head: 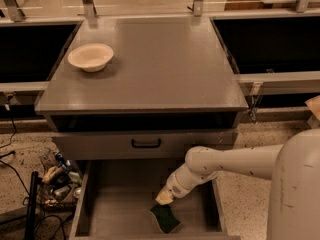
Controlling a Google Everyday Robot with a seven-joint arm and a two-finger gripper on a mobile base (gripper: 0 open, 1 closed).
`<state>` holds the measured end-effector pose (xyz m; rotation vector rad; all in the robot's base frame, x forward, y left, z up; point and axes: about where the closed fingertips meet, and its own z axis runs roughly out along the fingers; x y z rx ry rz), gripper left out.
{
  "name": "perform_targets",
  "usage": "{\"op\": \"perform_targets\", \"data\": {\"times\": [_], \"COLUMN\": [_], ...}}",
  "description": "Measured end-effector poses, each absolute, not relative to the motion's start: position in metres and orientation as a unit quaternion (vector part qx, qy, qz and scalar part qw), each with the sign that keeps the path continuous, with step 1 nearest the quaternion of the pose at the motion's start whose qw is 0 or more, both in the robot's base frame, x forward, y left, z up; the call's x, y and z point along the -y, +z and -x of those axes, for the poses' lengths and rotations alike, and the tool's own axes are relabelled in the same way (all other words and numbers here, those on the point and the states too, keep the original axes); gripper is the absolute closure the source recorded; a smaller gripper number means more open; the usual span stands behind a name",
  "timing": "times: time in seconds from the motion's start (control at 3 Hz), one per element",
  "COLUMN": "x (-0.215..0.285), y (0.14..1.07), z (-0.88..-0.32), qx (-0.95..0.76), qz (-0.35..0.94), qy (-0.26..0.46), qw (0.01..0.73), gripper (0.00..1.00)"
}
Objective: Pick sponge from middle drawer and place on counter
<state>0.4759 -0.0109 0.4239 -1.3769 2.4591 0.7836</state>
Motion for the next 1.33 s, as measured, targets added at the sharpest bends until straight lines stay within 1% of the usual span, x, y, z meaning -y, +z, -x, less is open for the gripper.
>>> {"op": "perform_targets", "data": {"times": [1.0,1.33], "x": [0.0109,0.0108], "y": [0.4239,0.4238], "z": [-0.4758,-0.4758], "qx": [-0.836,-0.836], "qz": [0.468,0.468], "qy": [0.266,0.266], "qw": [0.108,0.108], "gripper": [0.13,0.0]}}
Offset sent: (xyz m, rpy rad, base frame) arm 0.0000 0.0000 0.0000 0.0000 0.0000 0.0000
